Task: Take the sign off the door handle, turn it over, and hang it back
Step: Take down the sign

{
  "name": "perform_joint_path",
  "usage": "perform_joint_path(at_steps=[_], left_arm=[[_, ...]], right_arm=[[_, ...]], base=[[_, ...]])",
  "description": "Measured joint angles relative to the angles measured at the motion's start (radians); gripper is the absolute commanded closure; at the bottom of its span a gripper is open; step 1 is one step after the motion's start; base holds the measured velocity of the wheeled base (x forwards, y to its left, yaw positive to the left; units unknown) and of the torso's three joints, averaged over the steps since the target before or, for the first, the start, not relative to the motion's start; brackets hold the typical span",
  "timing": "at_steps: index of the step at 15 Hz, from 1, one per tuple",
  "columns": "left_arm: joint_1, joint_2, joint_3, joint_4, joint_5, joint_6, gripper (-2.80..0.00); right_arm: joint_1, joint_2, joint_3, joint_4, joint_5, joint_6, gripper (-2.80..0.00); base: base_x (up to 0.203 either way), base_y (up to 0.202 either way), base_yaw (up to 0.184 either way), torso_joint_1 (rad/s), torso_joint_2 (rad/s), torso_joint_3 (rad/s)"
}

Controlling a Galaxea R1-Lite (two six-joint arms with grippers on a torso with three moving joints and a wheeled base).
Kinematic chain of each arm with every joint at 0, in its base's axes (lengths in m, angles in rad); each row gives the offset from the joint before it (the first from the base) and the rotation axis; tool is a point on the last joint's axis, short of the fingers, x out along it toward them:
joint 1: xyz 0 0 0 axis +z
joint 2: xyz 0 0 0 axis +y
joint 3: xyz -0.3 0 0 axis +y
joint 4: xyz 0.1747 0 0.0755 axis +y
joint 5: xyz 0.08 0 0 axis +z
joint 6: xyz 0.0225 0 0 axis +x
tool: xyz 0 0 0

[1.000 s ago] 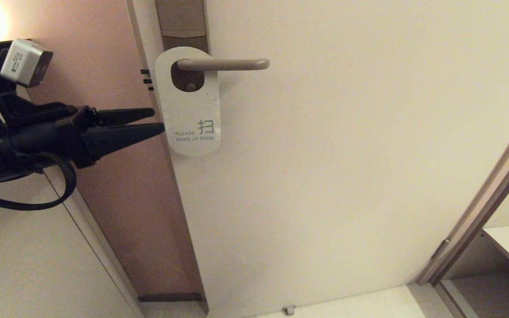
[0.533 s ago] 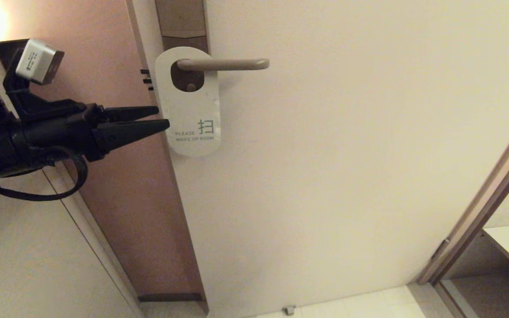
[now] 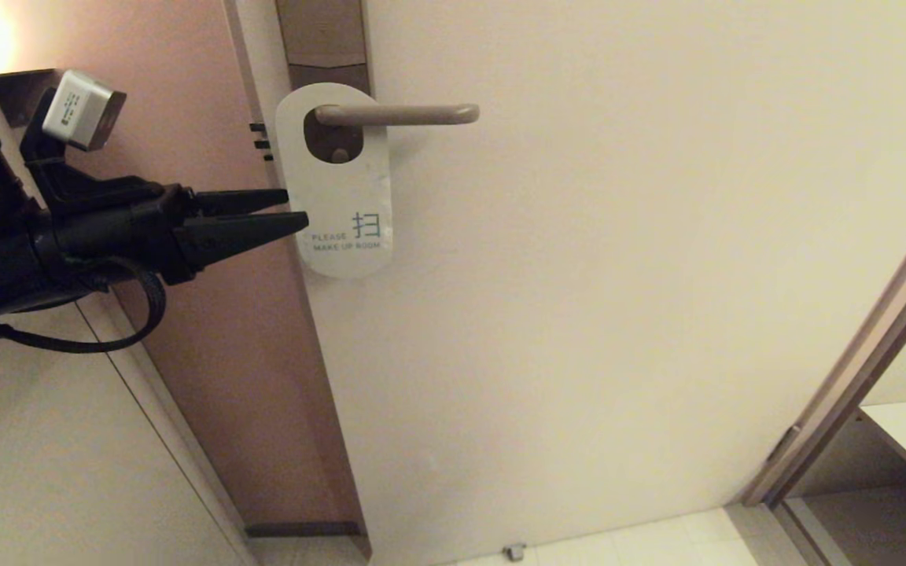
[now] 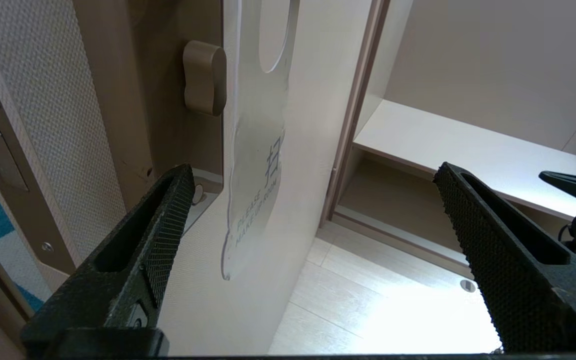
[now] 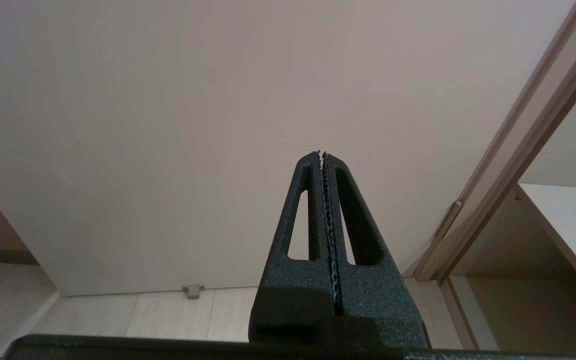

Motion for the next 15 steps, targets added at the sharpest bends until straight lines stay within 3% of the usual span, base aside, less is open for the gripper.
perform_joint_path(at_steps=[15], left_arm=[[-0.055, 0.049, -0.022, 0.0, 0.0, 0.002, -2.8]], right_arm=[[0.0, 0.0, 0.0, 0.0, 0.0, 0.0, 0.0]], base=[[0.0, 0.0, 0.0, 0.0, 0.0, 0.0]])
